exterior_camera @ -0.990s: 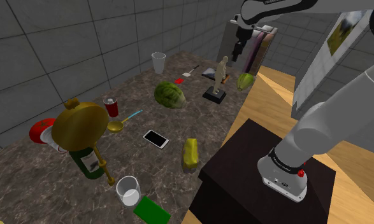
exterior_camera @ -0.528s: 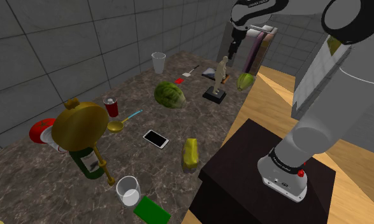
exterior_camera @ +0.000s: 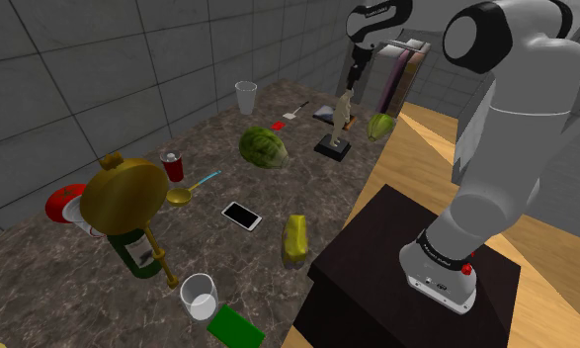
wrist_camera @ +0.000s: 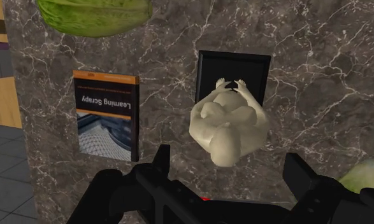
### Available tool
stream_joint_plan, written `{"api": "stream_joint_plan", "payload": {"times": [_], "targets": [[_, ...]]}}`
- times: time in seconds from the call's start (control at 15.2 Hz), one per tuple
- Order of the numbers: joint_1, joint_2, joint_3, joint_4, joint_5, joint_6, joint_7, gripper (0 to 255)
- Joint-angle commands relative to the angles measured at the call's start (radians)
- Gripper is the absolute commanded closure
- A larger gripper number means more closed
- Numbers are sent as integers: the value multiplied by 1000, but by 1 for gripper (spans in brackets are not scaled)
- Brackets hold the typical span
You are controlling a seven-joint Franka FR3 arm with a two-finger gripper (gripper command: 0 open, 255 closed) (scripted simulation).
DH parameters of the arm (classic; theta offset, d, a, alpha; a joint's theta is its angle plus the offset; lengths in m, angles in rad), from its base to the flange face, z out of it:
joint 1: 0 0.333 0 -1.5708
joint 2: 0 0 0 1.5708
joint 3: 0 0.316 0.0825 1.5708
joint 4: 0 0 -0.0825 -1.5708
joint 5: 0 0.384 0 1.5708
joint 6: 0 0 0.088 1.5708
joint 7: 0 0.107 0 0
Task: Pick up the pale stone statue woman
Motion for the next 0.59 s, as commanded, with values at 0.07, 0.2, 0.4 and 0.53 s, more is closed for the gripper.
{"api": "stream_joint_plan", "payload": {"times": [0.07, 0.2, 0.4, 0.53], "targets": [[-3, 15, 3, -24, 7, 39, -5, 0], [-4, 24, 5, -39, 11, 63, -6, 0], [-5, 31, 6, -50, 14, 81, -7, 0], [-4, 28, 6, -55, 13, 82, -7, 255]]}}
